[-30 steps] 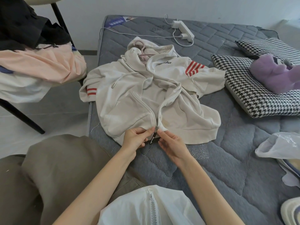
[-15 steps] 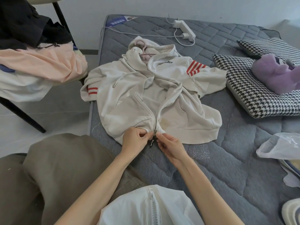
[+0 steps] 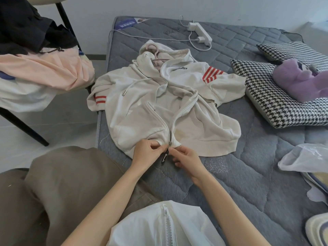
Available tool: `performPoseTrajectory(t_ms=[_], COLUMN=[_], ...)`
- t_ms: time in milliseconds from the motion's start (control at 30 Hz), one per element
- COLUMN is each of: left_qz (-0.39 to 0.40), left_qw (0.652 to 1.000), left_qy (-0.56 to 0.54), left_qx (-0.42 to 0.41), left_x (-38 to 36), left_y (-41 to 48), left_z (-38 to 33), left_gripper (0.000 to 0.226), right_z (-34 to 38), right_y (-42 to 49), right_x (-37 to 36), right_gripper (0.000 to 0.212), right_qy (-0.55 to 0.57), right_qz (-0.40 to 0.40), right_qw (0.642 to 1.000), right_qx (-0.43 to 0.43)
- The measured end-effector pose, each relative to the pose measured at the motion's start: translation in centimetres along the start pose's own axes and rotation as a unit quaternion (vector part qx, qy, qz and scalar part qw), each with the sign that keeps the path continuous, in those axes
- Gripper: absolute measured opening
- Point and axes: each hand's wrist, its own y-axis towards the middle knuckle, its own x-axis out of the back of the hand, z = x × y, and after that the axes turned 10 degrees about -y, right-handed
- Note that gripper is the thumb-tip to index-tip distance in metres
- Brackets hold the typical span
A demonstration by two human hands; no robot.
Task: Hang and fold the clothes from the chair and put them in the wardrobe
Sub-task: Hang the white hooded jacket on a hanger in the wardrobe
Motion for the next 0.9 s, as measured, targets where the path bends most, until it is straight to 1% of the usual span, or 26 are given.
performPoseTrajectory(t_ms=[33, 100, 167, 233, 300, 367, 567, 700, 767, 800, 900], left_qz=[0.002, 0.005, 0.008, 0.012, 0.026, 0.041, 0.069, 0.064, 0.062, 0.059, 0.057], left_qw=[1.0, 1.0, 1.0, 0.999, 0.998, 0.997, 0.994, 0.992, 0.99, 0.99, 0.99], left_qy=[0.006, 0.019, 0.023, 0.038, 0.063, 0.072, 0.068, 0.089, 0.099, 0.097, 0.065], left_qx=[-0.001, -0.009, -0.01, -0.001, 0.002, -0.001, 0.058, 0.069, 0.076, 0.081, 0.107], left_x=[0.1, 0.2, 0.3, 0.3, 0.3, 0.3, -0.1, -0.1, -0.1, 0.0, 0.1], left_y=[0.0, -0.2, -0.3, -0.1, 0.0, -0.2, -0.3, -0.2, -0.2, -0.2, -0.1], left_z=[-0.1, -0.4, -0.4, -0.2, -0.1, -0.1, 0.0, -0.2, -0.1, 0.0, 0.4], left_gripper=[0.045, 0.041, 0.043, 0.05, 0.058, 0.061, 0.048, 0.044, 0.04, 0.039, 0.038], right_z=[0.1, 0.2, 0.5, 0.9, 1.4, 2.1, 3.6, 3.8, 3.5, 3.2, 2.7], right_y=[-0.2, -0.6, -0.7, -0.6, -0.3, 0.2, 1.6, 2.4, 2.6, 2.6, 2.2], right_x=[0.1, 0.1, 0.3, 0.6, 1.2, 1.7, 2.2, 2.2, 2.1, 2.0, 2.2], right_gripper=[0.013, 0.019, 0.022, 0.024, 0.022, 0.017, 0.01, 0.01, 0.01, 0.01, 0.019], right_qy=[-0.04, -0.085, -0.1, -0.099, -0.085, -0.051, 0.031, 0.08, 0.093, 0.084, -0.025], right_qz=[0.001, 0.002, 0.006, 0.021, 0.04, 0.055, 0.088, 0.112, 0.121, 0.12, 0.102], right_qw=[0.999, 0.996, 0.995, 0.995, 0.995, 0.996, 0.982, 0.969, 0.967, 0.971, 0.991], right_qx=[0.003, 0.015, 0.016, 0.005, -0.018, -0.055, -0.163, -0.207, -0.205, -0.191, -0.08])
